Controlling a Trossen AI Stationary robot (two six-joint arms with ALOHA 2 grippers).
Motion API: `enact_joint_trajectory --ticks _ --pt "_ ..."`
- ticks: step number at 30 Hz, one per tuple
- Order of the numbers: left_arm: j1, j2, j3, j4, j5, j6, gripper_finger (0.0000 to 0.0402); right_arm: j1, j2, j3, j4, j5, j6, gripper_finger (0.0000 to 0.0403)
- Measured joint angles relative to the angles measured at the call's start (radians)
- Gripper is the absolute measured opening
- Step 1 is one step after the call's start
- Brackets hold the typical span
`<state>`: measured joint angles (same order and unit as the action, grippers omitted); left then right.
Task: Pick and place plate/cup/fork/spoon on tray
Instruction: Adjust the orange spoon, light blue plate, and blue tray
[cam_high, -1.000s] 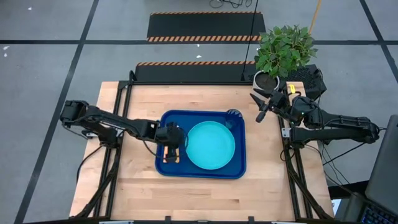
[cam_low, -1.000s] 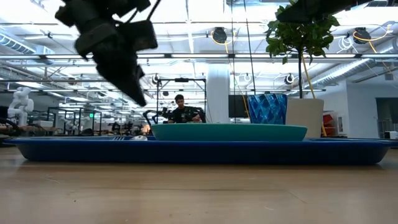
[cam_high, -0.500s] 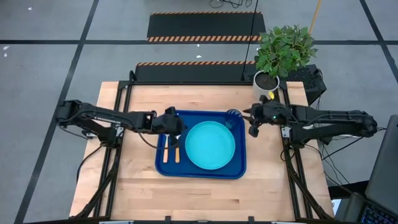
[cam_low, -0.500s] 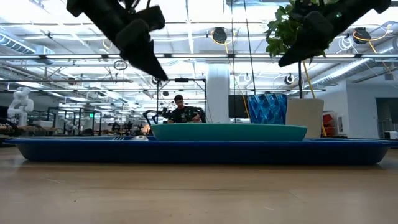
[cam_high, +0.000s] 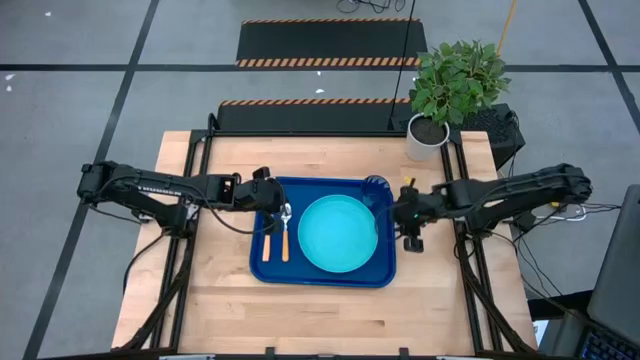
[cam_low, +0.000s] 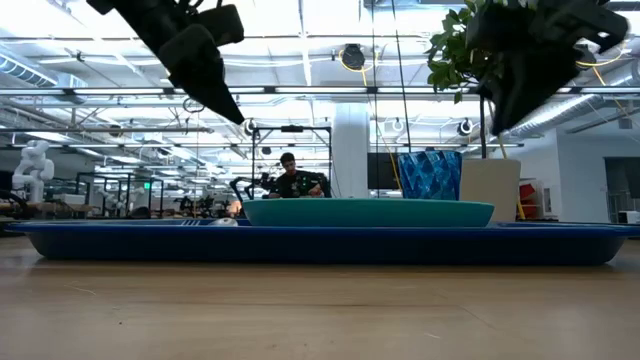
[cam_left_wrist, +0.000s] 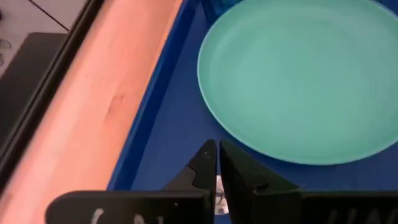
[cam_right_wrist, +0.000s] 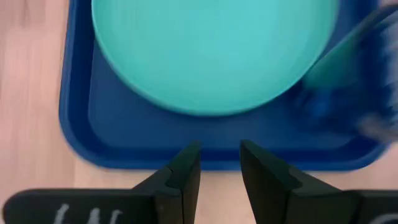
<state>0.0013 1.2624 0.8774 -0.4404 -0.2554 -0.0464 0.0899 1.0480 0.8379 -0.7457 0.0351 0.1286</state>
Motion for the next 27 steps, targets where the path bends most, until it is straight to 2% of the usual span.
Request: enact_joint_trajectory --ticks 10,12,15,19,27 --pt "-0.001 0.002 -0.125 -0.011 -0.007 -0.113 0.0024 0.101 0.195 0.0 0.046 -0.01 0.122 0.0098" --pt "-0.001 -0.006 -0.144 -0.018 -0.019 -0.123 0.0024 0.103 0.213 0.0 0.046 -0.01 0.122 0.0079" --pt "-0.001 -0.03 -0.155 -0.079 -0.076 -0.17 0.0024 0.102 0.226 0.0 0.042 -0.008 0.117 0.0027" --pt "-0.005 -0.099 -0.156 -0.118 -0.169 -0.202 0.0011 0.102 0.225 0.0 0.039 -0.005 0.11 0.0005" --pt "-0.014 -0.243 -0.179 -0.075 -0.2 -0.175 0.0005 0.089 0.252 -0.03 0.065 0.016 0.122 0.0"
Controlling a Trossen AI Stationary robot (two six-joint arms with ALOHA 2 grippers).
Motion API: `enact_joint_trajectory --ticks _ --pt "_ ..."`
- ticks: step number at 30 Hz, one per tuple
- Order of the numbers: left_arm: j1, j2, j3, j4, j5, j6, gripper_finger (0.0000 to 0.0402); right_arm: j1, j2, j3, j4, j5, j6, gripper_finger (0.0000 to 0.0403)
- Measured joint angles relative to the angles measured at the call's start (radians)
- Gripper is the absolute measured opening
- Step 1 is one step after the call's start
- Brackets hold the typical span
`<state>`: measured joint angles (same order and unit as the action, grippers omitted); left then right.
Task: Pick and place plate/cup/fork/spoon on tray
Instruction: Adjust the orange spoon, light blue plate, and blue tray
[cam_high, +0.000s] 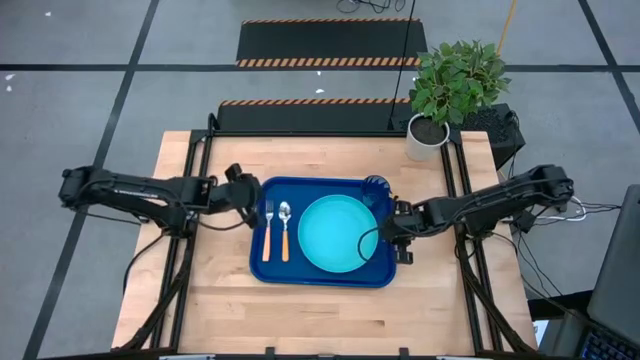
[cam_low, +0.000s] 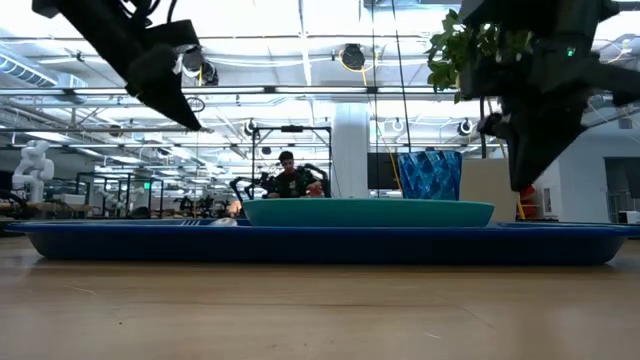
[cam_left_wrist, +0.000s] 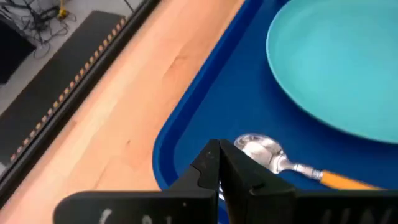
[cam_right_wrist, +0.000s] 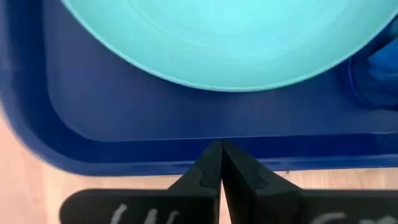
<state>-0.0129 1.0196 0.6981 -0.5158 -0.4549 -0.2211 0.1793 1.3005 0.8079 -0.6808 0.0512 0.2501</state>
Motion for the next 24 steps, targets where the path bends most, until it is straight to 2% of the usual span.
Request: enact_joint_trajectory --ticks 5,10,16,24 --pt "-0.018 -0.063 -0.081 0.106 0.002 0.016 0.0021 -0.016 0.05 -0.026 0.067 0.0 -0.003 0.0" --pt "-0.023 -0.106 -0.136 0.16 0.003 0.009 0.0016 -0.038 0.076 -0.026 0.128 -0.028 -0.03 0.0" --pt "-0.024 -0.114 -0.141 0.18 0.012 0.001 0.0003 -0.049 0.105 -0.026 0.212 -0.057 -0.053 0.0" --pt "-0.036 -0.111 -0.141 0.18 0.017 -0.012 0.0022 -0.049 0.123 -0.026 0.207 -0.056 -0.057 0.0"
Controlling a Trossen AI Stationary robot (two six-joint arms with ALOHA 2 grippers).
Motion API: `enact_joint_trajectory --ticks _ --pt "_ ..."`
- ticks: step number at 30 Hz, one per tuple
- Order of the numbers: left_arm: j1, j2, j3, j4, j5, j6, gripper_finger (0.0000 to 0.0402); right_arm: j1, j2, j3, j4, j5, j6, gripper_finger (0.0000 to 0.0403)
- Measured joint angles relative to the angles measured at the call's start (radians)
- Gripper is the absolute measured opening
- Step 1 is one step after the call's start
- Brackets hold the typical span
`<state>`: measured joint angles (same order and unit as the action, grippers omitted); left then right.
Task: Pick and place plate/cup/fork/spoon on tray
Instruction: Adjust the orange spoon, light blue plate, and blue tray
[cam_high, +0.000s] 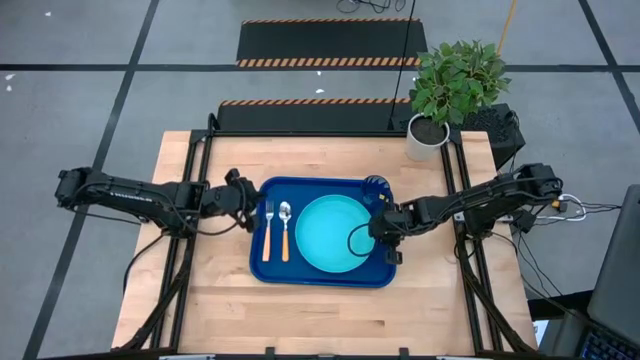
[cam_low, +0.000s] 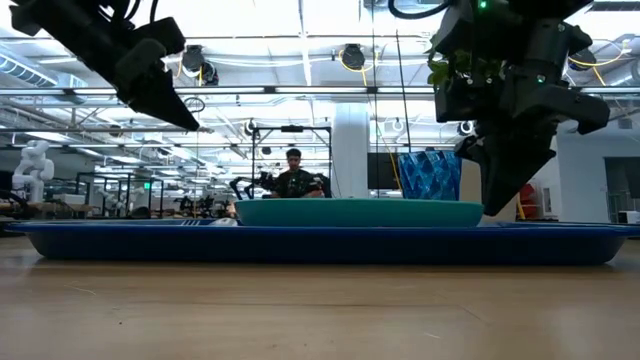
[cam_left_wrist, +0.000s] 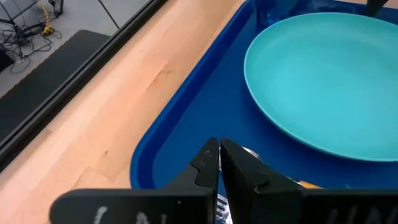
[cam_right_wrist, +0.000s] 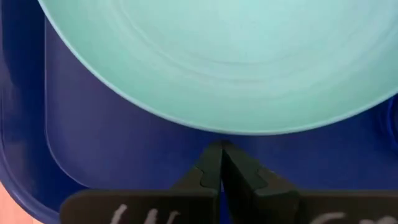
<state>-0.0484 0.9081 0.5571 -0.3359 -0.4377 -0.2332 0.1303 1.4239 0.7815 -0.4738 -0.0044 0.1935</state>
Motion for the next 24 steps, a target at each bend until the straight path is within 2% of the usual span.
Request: enact_joint_trajectory --ticks 8,16,24 --pt "-0.018 0.0 0.0 0.001 0.001 -0.008 0.0004 0.0 0.0 0.0 0.052 0.001 -0.015 0.0" --pt "-0.02 0.0 0.001 0.001 0.001 -0.012 0.0022 0.0 0.0 0.0 0.009 0.002 -0.014 0.0" --pt "-0.02 0.0 0.001 0.008 0.001 -0.013 0.0023 0.0 0.0 0.0 0.051 0.002 -0.019 0.0"
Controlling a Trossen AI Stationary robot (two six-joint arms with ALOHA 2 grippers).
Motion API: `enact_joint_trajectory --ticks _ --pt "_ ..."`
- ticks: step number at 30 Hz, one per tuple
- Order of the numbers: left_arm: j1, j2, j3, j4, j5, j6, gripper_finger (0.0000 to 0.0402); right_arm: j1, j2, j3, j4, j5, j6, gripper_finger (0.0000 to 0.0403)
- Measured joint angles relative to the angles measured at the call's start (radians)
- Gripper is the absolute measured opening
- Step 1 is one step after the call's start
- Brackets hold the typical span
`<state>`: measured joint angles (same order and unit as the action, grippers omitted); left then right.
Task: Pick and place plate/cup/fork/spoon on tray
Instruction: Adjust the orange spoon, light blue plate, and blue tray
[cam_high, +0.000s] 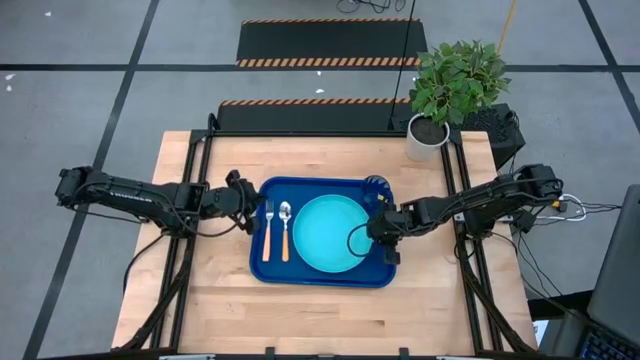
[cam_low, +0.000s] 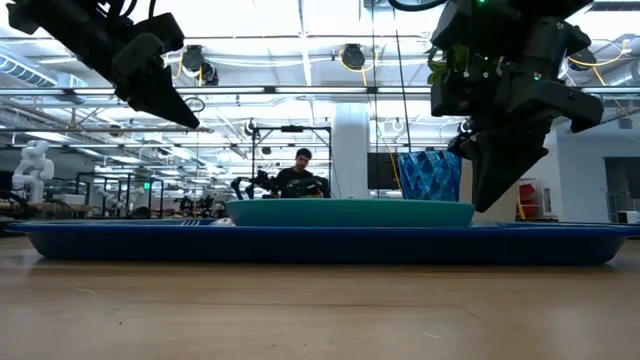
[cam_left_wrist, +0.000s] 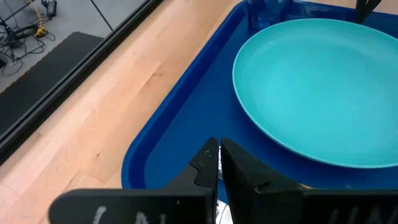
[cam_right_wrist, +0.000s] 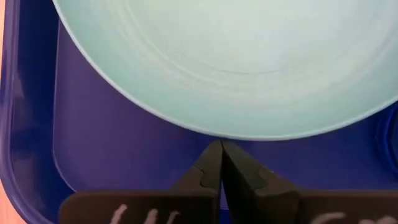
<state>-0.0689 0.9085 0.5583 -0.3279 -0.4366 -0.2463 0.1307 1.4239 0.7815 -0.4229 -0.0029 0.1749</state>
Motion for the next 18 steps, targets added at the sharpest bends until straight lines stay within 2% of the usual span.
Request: enact_joint_trajectory --ticks 18 --pt "0.0 0.0 0.0 -0.001 0.0 -0.001 0.0024 0.0 0.0 0.0 -0.005 -0.002 -0.003 0.0"
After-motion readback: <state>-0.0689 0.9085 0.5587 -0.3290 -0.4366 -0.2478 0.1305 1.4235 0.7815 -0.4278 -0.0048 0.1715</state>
